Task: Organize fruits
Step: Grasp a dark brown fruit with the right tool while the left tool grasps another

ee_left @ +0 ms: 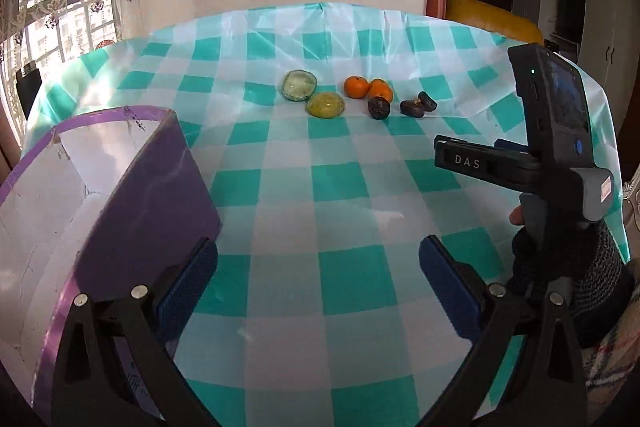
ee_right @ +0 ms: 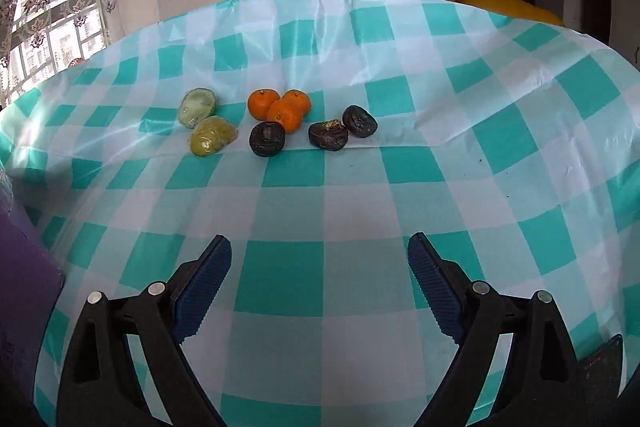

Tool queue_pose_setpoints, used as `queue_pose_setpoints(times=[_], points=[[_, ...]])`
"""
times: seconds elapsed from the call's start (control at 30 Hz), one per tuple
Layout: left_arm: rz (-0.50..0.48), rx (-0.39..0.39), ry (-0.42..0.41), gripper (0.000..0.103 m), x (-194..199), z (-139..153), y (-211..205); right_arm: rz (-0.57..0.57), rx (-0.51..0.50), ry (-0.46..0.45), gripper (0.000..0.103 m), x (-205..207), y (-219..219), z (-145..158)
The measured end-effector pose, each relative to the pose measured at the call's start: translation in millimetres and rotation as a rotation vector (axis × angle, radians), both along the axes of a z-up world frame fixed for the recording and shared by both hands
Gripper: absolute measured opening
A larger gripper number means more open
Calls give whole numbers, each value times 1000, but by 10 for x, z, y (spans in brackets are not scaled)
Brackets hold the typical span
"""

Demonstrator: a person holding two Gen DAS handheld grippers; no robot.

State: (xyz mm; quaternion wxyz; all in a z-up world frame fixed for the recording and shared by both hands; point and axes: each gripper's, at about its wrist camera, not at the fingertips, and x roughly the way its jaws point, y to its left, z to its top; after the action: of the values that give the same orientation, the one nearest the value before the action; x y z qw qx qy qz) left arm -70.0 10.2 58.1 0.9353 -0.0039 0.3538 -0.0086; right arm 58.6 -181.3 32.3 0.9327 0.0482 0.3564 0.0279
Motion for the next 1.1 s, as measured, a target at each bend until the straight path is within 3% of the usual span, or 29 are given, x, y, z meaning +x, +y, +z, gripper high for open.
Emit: queue_pose_setpoints(times=[0.1,0.3,0.47,0.57,0.7,0.83,0.9,1.1], points=[[52,-78,56,101,482,-206,-44,-45,87,-6,86,214,-256,-13],[104,-260,61,101,1197,-375,34,-33,305,61,76,764,-552,-139],[133,-396,53,101,1685,-347,133,9,377,71,60,1171,-556,-155],[122,-454,53,101,1918,-358,141,13,391,80,56,1368,-526,-170],[44,-417,61,101,2167,-345,-10,17,401,114,49,1593,-469,-221],[-39,-331,57,101,2301,-316,-237,18,361,111,46,1710,-363,-220],[-53,-303,56,101,2361,-311,-307,8,337,110,41,1719,-327,-222],[-82,-241,64,101,2576,-294,-462,-26,361,96,39,1692,-413,-241]])
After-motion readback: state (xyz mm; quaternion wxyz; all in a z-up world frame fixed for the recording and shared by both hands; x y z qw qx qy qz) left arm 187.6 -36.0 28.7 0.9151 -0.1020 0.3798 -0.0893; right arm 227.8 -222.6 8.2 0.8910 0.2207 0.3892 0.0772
